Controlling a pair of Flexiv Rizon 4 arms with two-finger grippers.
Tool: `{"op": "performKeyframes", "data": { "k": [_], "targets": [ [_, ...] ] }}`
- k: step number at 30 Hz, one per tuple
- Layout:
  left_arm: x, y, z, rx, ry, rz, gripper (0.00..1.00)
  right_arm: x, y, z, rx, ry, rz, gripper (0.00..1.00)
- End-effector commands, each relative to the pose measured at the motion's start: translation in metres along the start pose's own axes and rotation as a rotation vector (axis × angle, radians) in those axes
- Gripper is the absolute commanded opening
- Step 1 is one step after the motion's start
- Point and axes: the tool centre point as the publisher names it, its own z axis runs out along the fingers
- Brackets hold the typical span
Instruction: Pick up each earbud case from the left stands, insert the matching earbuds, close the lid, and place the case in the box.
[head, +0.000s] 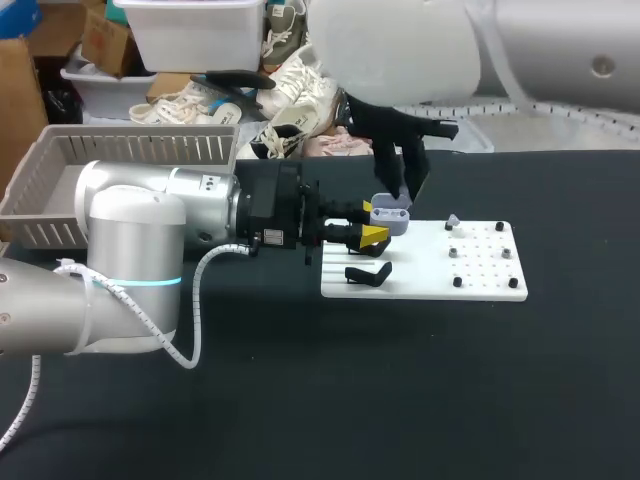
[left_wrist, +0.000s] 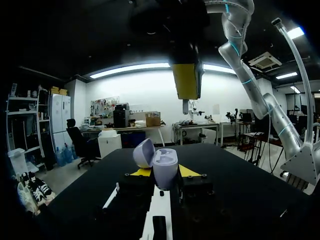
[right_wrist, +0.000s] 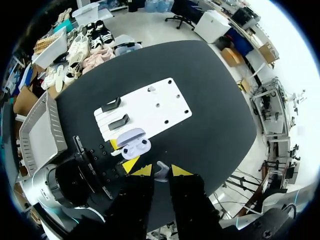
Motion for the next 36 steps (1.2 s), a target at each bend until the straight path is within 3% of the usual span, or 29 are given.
{"op": "performKeyframes", "data": {
  "k": [1,8,16,36],
  "targets": [
    [0.000,-0.001,0.000,-0.005,0.000,0.001,0.00,-0.002,0.003,-0.002,0.021,0.017,0.001,0.00],
    [0.000,-0.001,0.000,-0.005,0.000,0.001,0.00,0.001,0.007,-0.001,0.002,0.018,0.015,0.00],
    [0.000,-0.001,0.000,-0.005,0.000,0.001,0.00,-0.001,0.016,-0.004,-0.005,-0.030,0.119,0.00],
    [0.000,-0.001,0.000,-0.005,0.000,0.001,0.00,-0.011,0.028,0.014,0.017,-0.046,0.103,0.00]
  ]
}}
